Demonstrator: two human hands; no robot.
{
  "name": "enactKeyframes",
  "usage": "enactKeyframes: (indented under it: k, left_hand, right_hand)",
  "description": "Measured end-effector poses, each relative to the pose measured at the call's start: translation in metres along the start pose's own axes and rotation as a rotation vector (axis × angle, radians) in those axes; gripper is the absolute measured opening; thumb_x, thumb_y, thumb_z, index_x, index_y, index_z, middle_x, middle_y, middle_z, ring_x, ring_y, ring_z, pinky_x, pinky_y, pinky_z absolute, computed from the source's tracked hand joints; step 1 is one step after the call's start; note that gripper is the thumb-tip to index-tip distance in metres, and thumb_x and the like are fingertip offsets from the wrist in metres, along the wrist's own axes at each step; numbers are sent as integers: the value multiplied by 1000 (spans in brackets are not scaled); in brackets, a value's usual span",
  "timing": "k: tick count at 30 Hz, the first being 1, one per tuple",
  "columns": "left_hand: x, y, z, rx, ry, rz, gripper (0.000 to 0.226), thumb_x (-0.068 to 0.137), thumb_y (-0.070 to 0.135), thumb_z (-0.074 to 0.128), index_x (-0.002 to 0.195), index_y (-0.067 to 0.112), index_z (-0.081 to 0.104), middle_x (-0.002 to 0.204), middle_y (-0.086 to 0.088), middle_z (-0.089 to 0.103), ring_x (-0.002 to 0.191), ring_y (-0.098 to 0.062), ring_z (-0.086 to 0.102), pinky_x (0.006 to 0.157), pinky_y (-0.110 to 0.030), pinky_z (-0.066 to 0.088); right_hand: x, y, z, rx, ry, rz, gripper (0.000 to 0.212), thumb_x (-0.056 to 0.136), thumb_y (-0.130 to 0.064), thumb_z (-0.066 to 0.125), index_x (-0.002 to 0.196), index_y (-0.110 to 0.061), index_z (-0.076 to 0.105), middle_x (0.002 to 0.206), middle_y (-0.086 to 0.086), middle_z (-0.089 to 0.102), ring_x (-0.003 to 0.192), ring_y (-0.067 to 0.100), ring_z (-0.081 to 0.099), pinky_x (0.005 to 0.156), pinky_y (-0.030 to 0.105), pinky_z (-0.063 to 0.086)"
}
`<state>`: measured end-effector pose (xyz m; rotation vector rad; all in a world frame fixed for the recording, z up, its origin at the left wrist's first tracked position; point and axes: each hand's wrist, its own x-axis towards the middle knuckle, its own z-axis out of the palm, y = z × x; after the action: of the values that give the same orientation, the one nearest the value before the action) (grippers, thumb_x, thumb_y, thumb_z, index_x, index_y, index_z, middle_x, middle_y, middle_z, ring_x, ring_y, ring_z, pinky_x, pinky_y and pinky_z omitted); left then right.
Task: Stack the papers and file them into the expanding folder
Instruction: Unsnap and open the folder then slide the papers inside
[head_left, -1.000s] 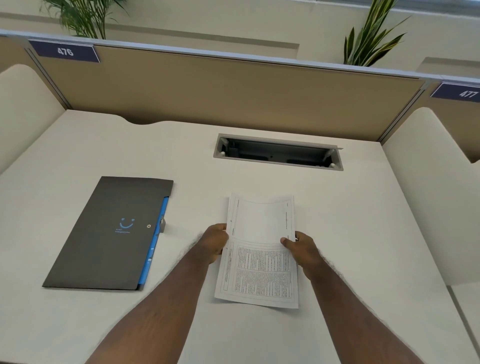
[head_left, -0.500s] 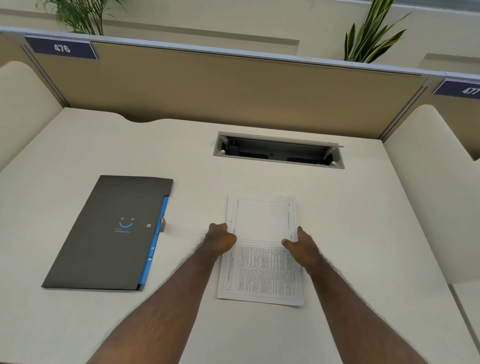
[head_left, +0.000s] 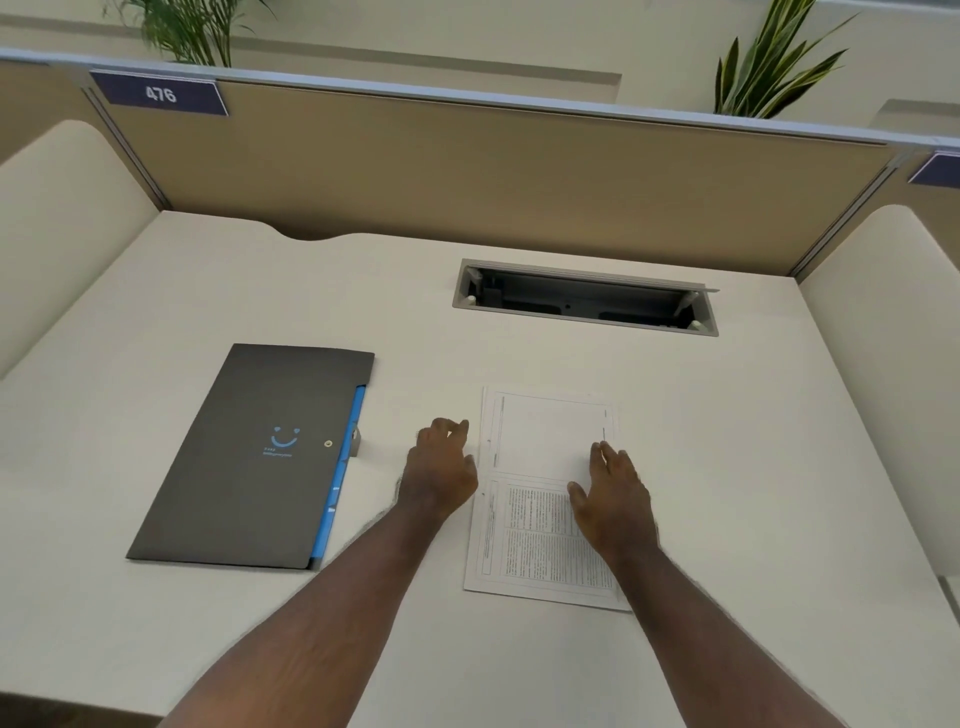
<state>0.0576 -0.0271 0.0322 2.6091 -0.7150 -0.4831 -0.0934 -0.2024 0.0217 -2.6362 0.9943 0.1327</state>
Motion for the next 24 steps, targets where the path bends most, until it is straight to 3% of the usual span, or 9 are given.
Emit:
enactKeyframes:
  k: [4,10,16,20,24]
  left_hand:
    - [-8,-20,-12,86,184,103,54,90,22,54,142,11,45,145,-8,46,134,-27,40,109,-38,35]
    - [-14,-55,-38,165,308,114,59,84,23,48,141,8,46,147,-12,44,142,-35,32,117,-53,20]
    - [-18,-106,-55,265,303,-39,68,84,32,35,147,8,35,156,-14,31,146,-37,22,117,-58,14]
    - [-25,-138,-59,293,256,-117,72,88,37,39,152,10,21,162,-15,14,149,-37,5,116,-58,0]
    - [-33,-163,-58,290,204,-165,74,91,40,37,154,12,12,163,-13,2,149,-35,-5,117,-58,-1]
  right_hand:
    - [0,-20,11,-33,6,-124,70,98,-40,37,154,-8,12,165,5,6,152,24,-2,123,40,6]
    - [4,-71,29,-42,27,-275,72,98,-45,30,154,-9,2,164,4,-10,150,20,-13,120,33,-4]
    - [6,-127,46,-54,3,-394,73,98,-47,28,155,-9,3,164,5,-9,151,19,-12,120,32,-3]
    - [5,-161,56,-36,-30,-453,73,99,-48,27,155,-11,-1,163,3,-14,149,17,-16,119,30,-6]
    - [3,-190,68,-18,-76,-482,73,99,-49,25,155,-14,-5,163,2,-17,149,17,-17,118,30,-7]
